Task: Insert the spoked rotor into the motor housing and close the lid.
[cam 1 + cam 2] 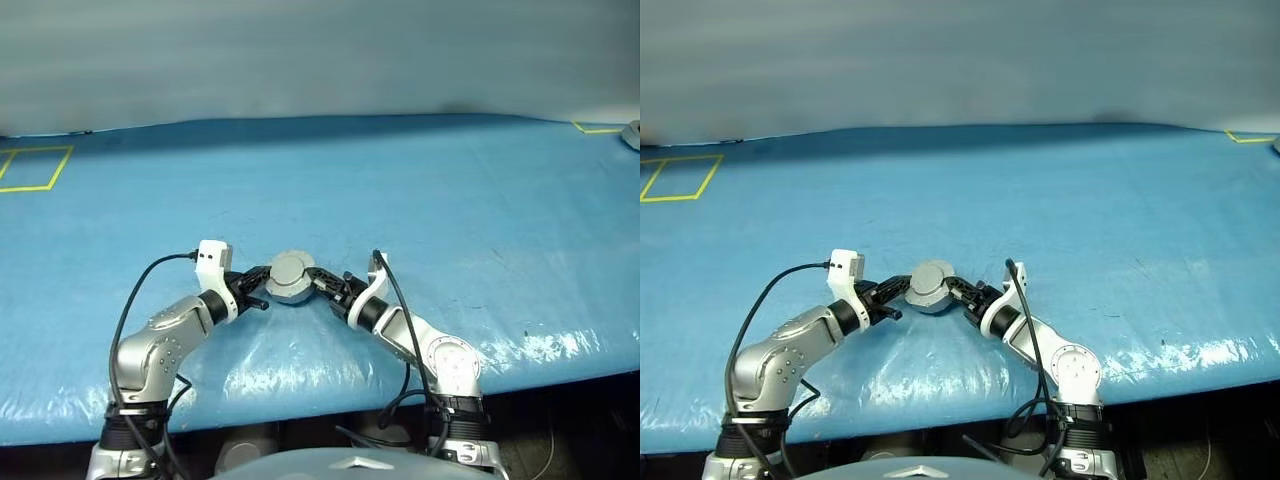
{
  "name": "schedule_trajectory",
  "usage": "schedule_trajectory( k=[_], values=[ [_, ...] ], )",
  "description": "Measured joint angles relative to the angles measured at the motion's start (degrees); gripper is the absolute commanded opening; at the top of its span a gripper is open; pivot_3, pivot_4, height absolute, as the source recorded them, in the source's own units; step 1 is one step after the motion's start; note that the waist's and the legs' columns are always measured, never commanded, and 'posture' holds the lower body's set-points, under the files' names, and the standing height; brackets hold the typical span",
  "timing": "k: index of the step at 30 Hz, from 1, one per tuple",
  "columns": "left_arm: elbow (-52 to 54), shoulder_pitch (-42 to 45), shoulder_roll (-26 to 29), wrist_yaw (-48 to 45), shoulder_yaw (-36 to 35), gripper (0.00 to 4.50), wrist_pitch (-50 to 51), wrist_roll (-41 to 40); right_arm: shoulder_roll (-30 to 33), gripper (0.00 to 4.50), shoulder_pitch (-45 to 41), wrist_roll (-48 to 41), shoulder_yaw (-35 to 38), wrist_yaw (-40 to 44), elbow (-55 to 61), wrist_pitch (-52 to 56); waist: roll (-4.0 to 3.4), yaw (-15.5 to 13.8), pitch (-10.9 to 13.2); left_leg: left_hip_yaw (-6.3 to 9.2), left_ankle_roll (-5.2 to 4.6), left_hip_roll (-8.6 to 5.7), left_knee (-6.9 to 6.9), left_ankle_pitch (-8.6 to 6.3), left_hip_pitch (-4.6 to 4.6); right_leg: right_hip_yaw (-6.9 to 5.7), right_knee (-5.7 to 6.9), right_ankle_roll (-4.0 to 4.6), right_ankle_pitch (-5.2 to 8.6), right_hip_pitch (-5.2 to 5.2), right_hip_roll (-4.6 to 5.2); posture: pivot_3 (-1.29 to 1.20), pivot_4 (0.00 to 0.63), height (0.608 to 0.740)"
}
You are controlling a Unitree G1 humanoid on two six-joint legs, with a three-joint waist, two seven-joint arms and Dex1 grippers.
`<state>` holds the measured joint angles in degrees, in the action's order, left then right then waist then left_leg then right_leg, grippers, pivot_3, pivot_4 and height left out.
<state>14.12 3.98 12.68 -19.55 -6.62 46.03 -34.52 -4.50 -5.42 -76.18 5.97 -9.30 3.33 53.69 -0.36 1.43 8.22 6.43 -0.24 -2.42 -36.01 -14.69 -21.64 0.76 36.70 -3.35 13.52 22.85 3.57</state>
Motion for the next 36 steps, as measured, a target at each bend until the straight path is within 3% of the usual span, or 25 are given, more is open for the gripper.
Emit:
schedule_trajectory(
  k=[7,13,16,22,36],
  values=[
    [-0.1,-0.9,-4.8,2.9,-6.8,2.61,2.3,-8.2,0.0,1.19,0.4,-3.3,-0.4,-2.3,0.7,-1.7,0.16,0.1,0.2,-0.01,0.00,-0.01,0.02,-0.01,-0.12,-0.01,-0.01,-0.01,0.02,0.10,0.01,0.00,0.150,0.740],
    [0.2,-3.4,-13.4,10.4,-15.3,4.50,5.0,-22.5,0.0,1.19,0.3,-6.3,-0.4,-6.1,2.4,-4.7,0.47,-0.1,0.5,0.02,0.01,-0.01,-0.06,0.00,-0.43,-0.03,0.02,-0.04,0.01,0.39,0.02,0.00,0.150,0.740],
    [0.1,-4.1,-16.9,15.2,-18.3,4.50,5.6,-32.9,0.0,1.19,-0.5,-7.2,-0.5,-7.3,2.7,-6.0,0.52,0.0,0.6,0.06,0.06,0.00,-0.33,0.03,-0.99,-0.03,0.14,-0.09,-0.04,0.89,-0.01,0.00,0.150,0.740],
    [-0.3,-7.9,-17.3,22.2,-18.4,4.50,6.0,-47.9,0.0,1.19,-2.9,-8.6,-1.4,-8.8,4.0,-8.4,0.57,0.2,0.7,0.02,0.12,-0.01,-0.54,0.07,-1.08,-0.01,0.14,-0.11,-0.06,0.88,-0.02,0.00,0.150,0.740],
    [-0.6,-8.9,-16.9,24.9,-12.0,4.50,0.3,-56.1,0.1,1.19,-4.2,-13.8,-7.7,-10.1,6.5,-9.0,0.54,0.1,0.7,-0.03,-0.03,-0.01,-0.96,-0.02,-1.11,0.01,0.19,-0.16,-0.14,0.76,-0.08,0.00,0.150,0.740]
  ],
)
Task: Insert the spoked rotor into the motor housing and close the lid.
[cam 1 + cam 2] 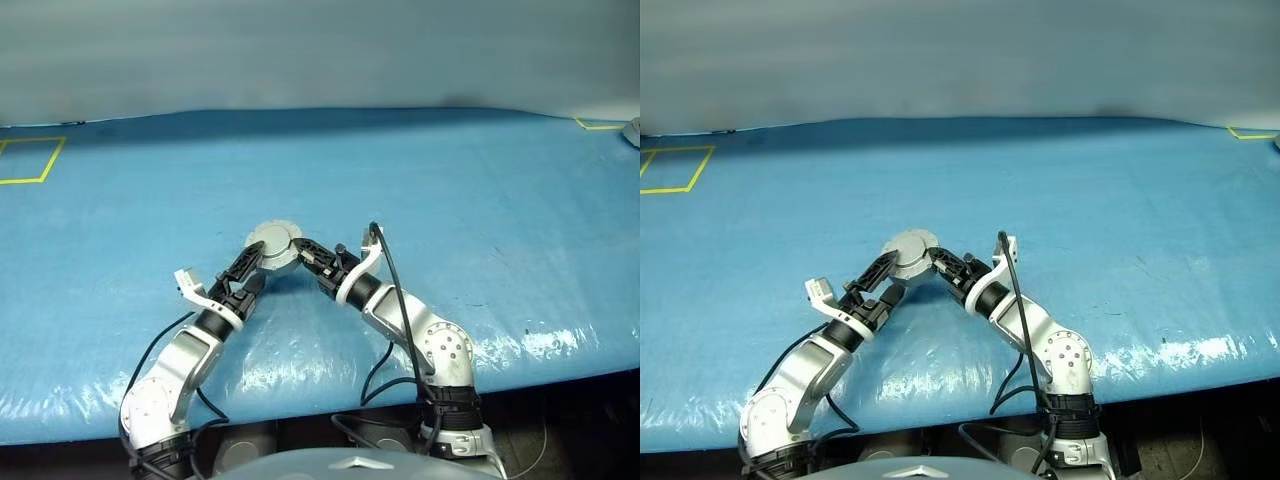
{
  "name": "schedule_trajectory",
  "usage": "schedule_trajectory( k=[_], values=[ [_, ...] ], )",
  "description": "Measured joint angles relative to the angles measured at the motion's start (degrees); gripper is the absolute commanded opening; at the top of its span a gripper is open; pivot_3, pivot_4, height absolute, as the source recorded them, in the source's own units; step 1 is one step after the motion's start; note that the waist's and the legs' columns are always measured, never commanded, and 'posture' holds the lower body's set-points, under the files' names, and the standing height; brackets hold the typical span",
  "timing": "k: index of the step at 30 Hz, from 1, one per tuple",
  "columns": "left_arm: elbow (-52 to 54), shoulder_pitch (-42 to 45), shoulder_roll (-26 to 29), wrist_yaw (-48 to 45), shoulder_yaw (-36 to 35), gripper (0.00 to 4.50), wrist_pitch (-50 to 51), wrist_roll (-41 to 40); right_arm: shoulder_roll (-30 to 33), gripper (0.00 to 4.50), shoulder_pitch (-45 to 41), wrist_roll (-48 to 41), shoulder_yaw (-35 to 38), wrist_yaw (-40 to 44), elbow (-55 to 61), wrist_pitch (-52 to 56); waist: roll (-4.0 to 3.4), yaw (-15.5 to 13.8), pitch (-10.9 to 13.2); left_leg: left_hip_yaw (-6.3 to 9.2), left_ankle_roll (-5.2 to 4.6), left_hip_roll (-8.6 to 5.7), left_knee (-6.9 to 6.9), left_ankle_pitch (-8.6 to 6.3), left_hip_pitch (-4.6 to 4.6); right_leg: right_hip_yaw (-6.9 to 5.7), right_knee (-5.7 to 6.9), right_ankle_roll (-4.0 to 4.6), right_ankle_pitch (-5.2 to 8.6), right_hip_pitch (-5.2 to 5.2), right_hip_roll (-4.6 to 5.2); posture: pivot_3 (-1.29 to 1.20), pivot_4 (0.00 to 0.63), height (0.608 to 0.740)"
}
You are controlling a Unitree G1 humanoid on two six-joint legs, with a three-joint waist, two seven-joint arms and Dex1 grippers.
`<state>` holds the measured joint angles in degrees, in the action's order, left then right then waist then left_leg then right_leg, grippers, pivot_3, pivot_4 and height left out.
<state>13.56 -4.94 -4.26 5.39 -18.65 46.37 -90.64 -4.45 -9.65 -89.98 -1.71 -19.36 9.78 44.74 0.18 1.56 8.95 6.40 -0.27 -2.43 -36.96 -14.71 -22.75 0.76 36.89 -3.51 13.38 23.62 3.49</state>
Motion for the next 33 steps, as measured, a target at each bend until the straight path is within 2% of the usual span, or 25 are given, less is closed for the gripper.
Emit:
schedule_trajectory(
  k=[3,4,6,10,11,14,16,18,20,24,28,30,33],
  values=[
    [-0.1,0.3,0.0,0.0,1.3,4.50,-1.1,-1.8,0.1,1.19,0.7,-1.1,-1.1,-0.5,0.2,0.1,0.00,0.0,0.0,0.00,0.01,0.00,-0.01,0.01,0.00,0.00,0.00,0.00,0.00,0.00,0.00,0.00,0.150,0.740],
    [-0.1,0.5,0.1,0.0,1.6,4.33,-1.4,-2.3,0.1,1.19,1.0,-1.3,-1.4,-0.6,0.3,0.2,0.00,0.0,0.0,-0.01,0.02,-0.01,-0.03,0.01,-0.01,0.01,0.01,-0.01,-0.01,0.00,0.00,0.00,0.150,0.740],
    [-0.1,0.8,0.1,0.0,2.4,3.87,-2.0,-3.3,0.2,1.19,1.6,-1.7,-2.0,-0.6,0.3,0.4,0.00,0.0,0.0,-0.03,0.01,-0.01,-0.05,0.01,-0.01,0.02,0.01,-0.01,-0.01,-0.01,0.00,0.00,0.150,0.740],
    [-0.5,0.5,0.2,-0.2,3.1,2.54,-3.1,-4.8,0.3,1.19,1.9,-2.1,-2.3,-0.5,1.4,0.4,0.00,0.0,0.0,-0.05,-0.03,0.00,-0.07,-0.01,0.00,0.04,0.03,-0.02,-0.02,-0.01,-0.01,0.00,0.150,0.740],
    [-0.5,0.4,0.2,-0.4,3.1,2.38,-3.4,-5.9,0.3,1.19,2.0,-2.1,-2.4,0.2,1.5,0.4,0.00,0.0,0.0,-0.05,-0.03,0.00,-0.08,-0.02,0.00,0.03,0.03,-0.02,-0.02,0.00,-0.01,0.00,0.150,0.740],
    [-0.5,-0.1,0.7,-0.4,3.5,2.38,-4.5,-6.3,0.4,1.19,1.9,-0.3,-2.6,1.1,1.7,0.3,0.00,0.0,0.0,-0.06,-0.04,0.00,-0.09,-0.02,0.01,0.04,0.03,-0.02,-0.03,-0.02,-0.01,0.00,0.150,0.740],
    [-0.5,-0.2,1.0,-0.4,3.5,2.38,-5.0,-6.3,0.5,1.92,1.9,1.2,-2.6,2.0,1.7,0.1,0.00,0.0,0.0,-0.06,-0.03,-0.01,-0.09,-0.01,0.01,0.04,0.04,-0.03,-0.03,-0.02,-0.02,0.00,0.150,0.740],
    [-0.5,-0.2,1.4,-0.1,3.5,2.38,-5.9,-5.8,1.6,2.46,1.9,4.4,-2.5,2.9,2.1,-0.5,0.00,0.0,0.0,-0.06,-0.03,-0.01,-0.10,-0.01,0.01,0.04,0.04,-0.03,-0.04,-0.02,-0.02,0.00,0.150,0.740],
    [-0.6,0.1,2.2,0.5,3.4,2.38,-6.9,-5.0,6.3,3.13,1.9,10.6,-3.8,5.7,4.3,-0.6,0.00,-0.1,0.0,-0.10,0.00,-0.05,-0.14,0.01,0.01,0.06,0.03,-0.07,-0.06,-0.04,-0.01,0.00,0.150,0.740],
    [-3.6,3.2,4.5,0.9,2.4,2.38,-8.8,-1.9,21.2,4.39,1.4,31.6,-13.0,14.3,11.2,-2.0,0.00,-0.4,0.0,-0.13,0.14,-0.30,-0.24,0.09,0.03,0.02,0.04,-0.10,-0.09,-0.08,-0.06,0.00,0.150,0.740],
    [-11.3,12.2,7.9,0.7,1.5,2.38,-10.4,3.5,33.4,4.50,0.8,57.6,-27.9,22.5,13.9,-10.4,0.12,-0.8,0.0,-0.12,0.35,-0.30,-0.25,0.22,0.04,-0.15,0.07,-0.06,-0.16,-0.12,-0.15,0.00,0.150,0.740],
    [-16.0,16.9,9.5,-0.1,0.9,2.38,-10.9,6.4,34.7,4.50,2.6,65.4,-30.1,24.6,13.5,-15.0,0.17,-0.9,0.0,-0.14,0.40,-0.28,-0.25,0.25,0.05,-0.12,0.06,-0.06,-0.22,-0.15,-0.16,0.00,0.150,0.740],
    [-25.4,24.3,11.7,-2.1,0.3,2.38,-11.6,11.5,31.9,4.50,6.1,70.6,-29.4,26.0,12.3,-21.0,0.26,-0.9,0.0,-0.11,0.40,-0.27,-0.30,0.25,0.04,-0.04,0.06,-0.08,-0.30,-0.13,-0.16,0.00,0.150,0.740]
  ],
)
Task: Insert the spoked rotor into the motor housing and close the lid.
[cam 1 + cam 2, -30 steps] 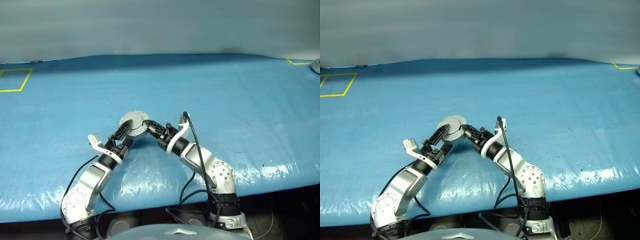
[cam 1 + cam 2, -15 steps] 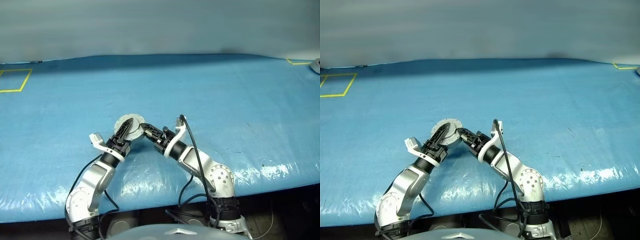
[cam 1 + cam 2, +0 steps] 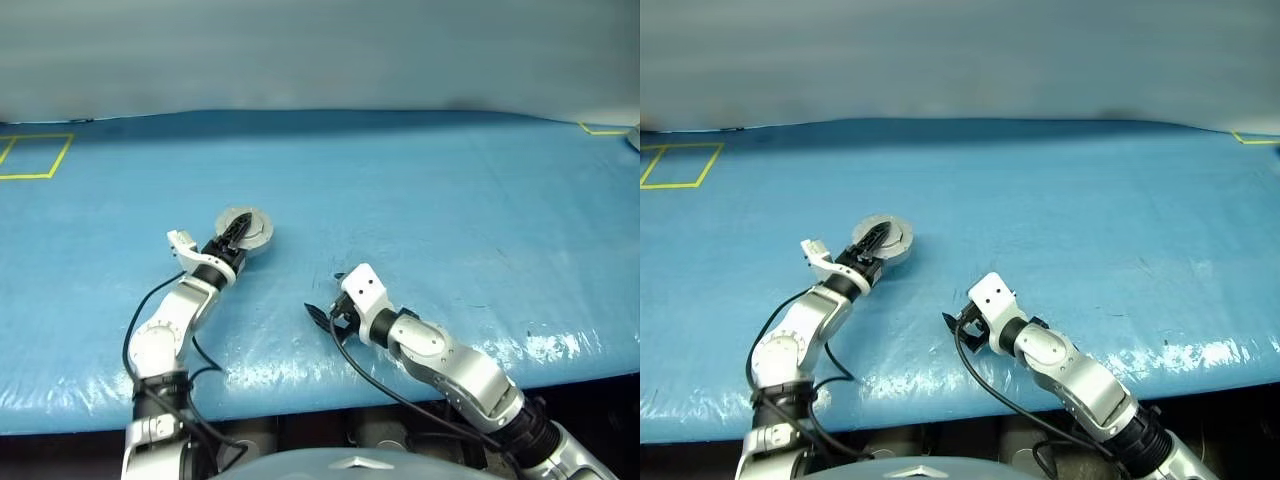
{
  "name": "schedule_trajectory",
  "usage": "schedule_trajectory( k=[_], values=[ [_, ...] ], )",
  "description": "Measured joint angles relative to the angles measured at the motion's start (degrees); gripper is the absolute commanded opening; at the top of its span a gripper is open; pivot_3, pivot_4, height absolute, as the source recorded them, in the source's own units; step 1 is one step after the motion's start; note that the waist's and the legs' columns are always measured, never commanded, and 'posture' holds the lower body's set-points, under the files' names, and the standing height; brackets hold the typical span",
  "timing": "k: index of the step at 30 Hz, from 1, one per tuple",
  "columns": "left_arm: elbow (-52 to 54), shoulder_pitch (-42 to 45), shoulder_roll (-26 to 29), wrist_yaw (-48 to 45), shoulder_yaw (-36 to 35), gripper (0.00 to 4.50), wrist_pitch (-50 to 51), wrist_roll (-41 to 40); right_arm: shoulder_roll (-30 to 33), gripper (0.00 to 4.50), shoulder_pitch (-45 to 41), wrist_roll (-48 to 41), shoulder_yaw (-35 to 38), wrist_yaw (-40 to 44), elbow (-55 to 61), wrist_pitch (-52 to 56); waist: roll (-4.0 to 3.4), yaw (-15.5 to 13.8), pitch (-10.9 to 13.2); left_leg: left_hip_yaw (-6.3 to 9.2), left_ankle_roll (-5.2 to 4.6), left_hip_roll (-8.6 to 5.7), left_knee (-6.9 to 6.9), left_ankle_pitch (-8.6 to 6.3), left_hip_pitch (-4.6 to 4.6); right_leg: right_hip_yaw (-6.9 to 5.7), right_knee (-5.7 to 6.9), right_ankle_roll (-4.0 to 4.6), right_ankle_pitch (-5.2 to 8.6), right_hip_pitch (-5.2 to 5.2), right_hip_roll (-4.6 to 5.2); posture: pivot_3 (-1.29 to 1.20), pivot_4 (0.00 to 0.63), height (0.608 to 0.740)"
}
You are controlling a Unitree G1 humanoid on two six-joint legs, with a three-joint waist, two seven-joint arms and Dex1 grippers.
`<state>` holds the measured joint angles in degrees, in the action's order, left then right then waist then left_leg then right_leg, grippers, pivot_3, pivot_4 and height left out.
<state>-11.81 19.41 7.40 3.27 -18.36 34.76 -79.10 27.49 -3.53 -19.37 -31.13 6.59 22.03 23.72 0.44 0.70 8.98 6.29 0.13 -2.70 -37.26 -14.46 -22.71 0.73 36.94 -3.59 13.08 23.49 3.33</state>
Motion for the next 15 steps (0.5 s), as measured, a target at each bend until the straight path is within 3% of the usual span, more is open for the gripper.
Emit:
schedule_trajectory(
  k=[10,15],
  values=[
    [-33.2,23.5,2.2,-12.4,-2.0,2.38,-3.2,15.7,-6.1,4.50,5.7,9.3,5.7,1.9,-4.7,-8.7,0.23,0.0,0.1,0.07,-0.09,-0.17,-0.11,-0.03,-0.09,0.02,-0.03,-0.10,-0.07,0.03,0.08,0.00,0.150,0.740],
    [-41.2,28.8,2.3,-15.6,-2.6,2.38,-4.1,22.7,-8.2,4.50,6.7,11.9,7.1,3.2,-5.4,-8.6,0.22,0.8,0.1,0.08,-0.11,-0.17,-0.05,-0.05,-0.09,0.05,0.00,-0.10,-0.08,0.12,0.13,0.00,0.150,0.740]
  ],
)
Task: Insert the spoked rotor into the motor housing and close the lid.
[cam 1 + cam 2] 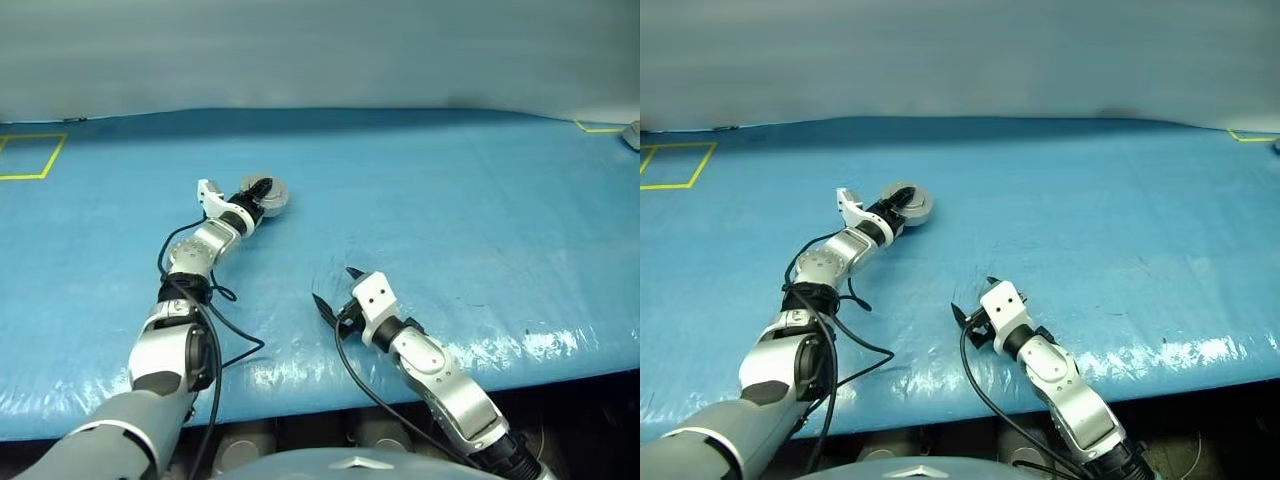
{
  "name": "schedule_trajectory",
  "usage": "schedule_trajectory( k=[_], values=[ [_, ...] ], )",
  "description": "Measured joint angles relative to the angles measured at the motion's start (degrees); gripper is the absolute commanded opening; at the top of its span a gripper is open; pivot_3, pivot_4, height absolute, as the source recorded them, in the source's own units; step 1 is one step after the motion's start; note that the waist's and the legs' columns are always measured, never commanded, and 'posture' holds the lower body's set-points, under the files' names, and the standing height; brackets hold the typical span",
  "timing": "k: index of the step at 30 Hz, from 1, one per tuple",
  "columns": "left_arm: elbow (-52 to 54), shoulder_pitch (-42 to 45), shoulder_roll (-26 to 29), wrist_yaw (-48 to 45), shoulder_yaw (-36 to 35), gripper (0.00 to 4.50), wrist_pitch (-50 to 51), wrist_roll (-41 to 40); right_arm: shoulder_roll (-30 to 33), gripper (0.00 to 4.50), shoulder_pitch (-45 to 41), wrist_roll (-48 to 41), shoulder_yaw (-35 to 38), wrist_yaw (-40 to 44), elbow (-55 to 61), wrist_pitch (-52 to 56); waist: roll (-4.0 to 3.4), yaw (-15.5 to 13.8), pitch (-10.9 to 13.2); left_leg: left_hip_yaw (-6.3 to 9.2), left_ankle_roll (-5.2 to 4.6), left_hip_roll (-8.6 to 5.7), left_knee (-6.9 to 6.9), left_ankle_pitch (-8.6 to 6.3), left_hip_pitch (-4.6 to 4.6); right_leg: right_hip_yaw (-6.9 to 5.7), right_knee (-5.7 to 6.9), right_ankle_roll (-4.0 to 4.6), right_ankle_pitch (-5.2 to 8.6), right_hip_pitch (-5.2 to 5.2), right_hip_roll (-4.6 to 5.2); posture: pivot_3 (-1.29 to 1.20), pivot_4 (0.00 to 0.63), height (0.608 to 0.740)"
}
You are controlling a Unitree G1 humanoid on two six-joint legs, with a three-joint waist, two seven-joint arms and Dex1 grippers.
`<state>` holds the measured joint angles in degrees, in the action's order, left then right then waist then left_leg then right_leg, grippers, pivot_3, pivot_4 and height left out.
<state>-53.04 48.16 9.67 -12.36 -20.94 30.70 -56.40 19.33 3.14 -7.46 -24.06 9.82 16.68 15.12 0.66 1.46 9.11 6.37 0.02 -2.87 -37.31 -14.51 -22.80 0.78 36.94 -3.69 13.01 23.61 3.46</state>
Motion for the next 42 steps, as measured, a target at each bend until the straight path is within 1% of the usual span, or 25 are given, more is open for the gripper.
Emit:
schedule_trajectory(
  k=[3,5,6,9,10,12,13,16,20,23,25,27,29,31,33,37,42],
  values=[
    [-1.5,-0.1,0.0,-0.3,-0.7,2.38,1.3,2.4,-1.3,4.50,0.4,0.8,0.5,0.4,-0.1,0.3,0.01,0.2,0.0,0.02,0.00,0.02,0.03,0.00,-0.01,-0.01,0.06,0.01,0.00,0.05,0.00,0.00,0.150,0.740],
    [-1.5,-0.1,0.7,-0.4,-1.4,3.10,2.5,3.2,-1.9,4.50,0.6,1.4,0.6,1.0,-0.2,0.5,0.00,0.2,0.0,0.00,0.01,0.03,0.01,0.00,0.04,0.02,0.10,0.01,-0.01,0.03,0.01,0.00,0.150,0.740],
    [-0.8,-0.5,1.0,-0.5,-2.0,3.33,3.2,3.6,-2.2,4.50,0.6,1.6,0.6,1.4,-0.2,0.6,-0.01,0.3,0.0,-0.01,0.01,0.03,-0.01,0.00,0.08,0.03,0.12,0.02,-0.02,-0.01,0.01,0.00,0.150,0.740],
    [3.5,-3.1,2.0,-0.5,-3.4,4.25,6.0,3.6,-3.0,4.50,0.7,2.2,0.7,2.1,-0.2,1.6,-0.04,0.7,-0.1,-0.04,0.02,0.14,-0.04,0.01,0.25,0.08,0.21,0.05,-0.03,-0.10,0.01,0.00,0.150,0.740],
    [6.2,-4.7,2.3,-0.3,-3.8,4.44,7.4,3.5,-3.2,4.50,0.8,2.5,0.8,2.4,-0.2,1.8,-0.07,0.8,-0.1,-0.07,0.03,0.22,-0.04,0.02,0.29,0.10,0.24,0.07,-0.04,-0.11,0.00,0.00,0.150,0.740],
    [12.9,-9.4,3.4,0.3,-4.9,4.44,11.1,2.9,-3.8,4.50,1.0,2.7,1.0,2.9,-0.2,2.2,-0.12,1.3,-0.2,-0.24,0.04,0.43,-0.01,0.01,0.57,0.22,0.35,0.12,-0.06,-0.24,-0.02,0.00,0.150,0.740],
    [14.5,-10.9,3.7,0.6,-5.3,4.44,12.0,2.6,-3.9,4.50,1.0,2.7,1.1,3.0,-0.2,2.5,-0.12,1.4,-0.2,-0.31,0.02,0.44,0.04,0.00,0.73,0.26,0.38,0.13,-0.05,-0.36,-0.02,0.00,0.150,0.740],
    [27.5,-20.1,5.1,2.5,-5.2,4.44,17.2,2.3,-4.3,4.50,1.2,2.7,1.3,4.2,-0.2,3.1,-0.14,1.9,-0.2,-0.44,-0.21,0.51,0.23,-0.15,1.40,0.35,0.37,0.20,0.03,-0.89,-0.02,0.00,0.150,0.740],
    [43.4,-31.6,8.6,2.4,-1.2,4.44,21.7,3.5,-5.0,4.50,1.4,2.1,2.3,5.9,-0.2,3.8,-0.24,1.6,-0.3,-0.41,-0.18,0.52,0.24,-0.13,1.82,0.32,0.37,-0.03,0.21,-1.20,0.00,0.00,0.150,0.740],
    [54.2,-39.3,10.7,1.7,3.6,4.44,21.0,7.6,-5.7,4.50,1.6,1.5,2.5,6.9,-0.2,4.2,-0.37,1.3,-0.4,-0.42,-0.18,0.52,0.24,-0.14,2.03,0.37,0.32,0.20,0.37,-1.24,0.05,0.00,0.150,0.740],
    [61.0,-45.3,11.7,-0.4,8.5,4.44,16.0,13.2,-5.8,4.50,1.6,1.6,2.7,7.3,-0.2,4.2,-0.51,1.0,-0.5,-0.51,-0.20,0.50,0.25,-0.14,2.02,0.47,0.25,0.20,0.37,-1.23,0.06,0.00,0.150,0.740],
    [64.4,-49.3,12.5,-3.1,12.9,4.44,9.4,18.9,-5.8,4.50,1.6,1.9,3.1,7.3,-0.2,4.1,-0.53,0.5,-0.5,-0.52,-0.20,0.50,0.27,-0.14,1.95,0.48,0.20,0.22,0.36,-1.17,0.06,0.00,0.150,0.740],
    [66.0,-53.0,12.8,-5.8,17.0,4.44,1.6,25.2,-5.8,4.50,1.7,2.5,3.6,7.5,-0.2,3.5,-0.53,-0.2,-0.5,-0.52,-0.20,0.51,0.29,-0.14,1.77,0.47,0.16,0.25,0.36,-1.04,0.07,0.00,0.150,0.740],
    [66.6,-55.9,13.0,-7.9,20.9,4.44,-5.6,30.7,-5.5,4.50,1.9,2.9,3.6,7.7,-0.2,2.4,-0.53,-0.8,-0.5,-0.48,-0.21,0.51,0.28,-0.14,1.54,0.44,0.09,0.47,0.22,-0.89,0.07,0.00,0.150,0.740],
    [66.7,-58.3,13.0,-9.3,24.4,4.44,-14.0,37.2,-5.4,4.50,2.4,3.1,3.7,8.0,-0.2,2.0,-0.51,-1.0,-0.5,-0.42,-0.23,0.50,0.25,-0.13,1.19,0.40,0.01,0.50,0.16,-0.77,0.06,0.00,0.150,0.740],
    [66.2,-59.6,12.9,-11.7,27.3,4.44,-24.8,43.7,-5.0,4.50,3.2,3.1,4.1,8.7,-0.2,1.9,-0.51,-1.1,-0.5,-0.42,-0.31,0.49,0.27,-0.17,1.04,0.34,-0.03,0.51,0.16,-0.75,0.10,0.00,0.150,0.740],
    [63.3,-60.3,10.8,-13.1,27.2,4.44,-33.2,46.0,-4.6,4.50,4.5,3.5,4.9,8.7,0.1,1.7,-0.51,-0.9,-0.4,-0.42,-0.38,0.49,0.28,-0.21,1.03,0.25,-0.04,0.36,0.26,-0.75,0.11,0.00,0.150,0.740]
  ],
)
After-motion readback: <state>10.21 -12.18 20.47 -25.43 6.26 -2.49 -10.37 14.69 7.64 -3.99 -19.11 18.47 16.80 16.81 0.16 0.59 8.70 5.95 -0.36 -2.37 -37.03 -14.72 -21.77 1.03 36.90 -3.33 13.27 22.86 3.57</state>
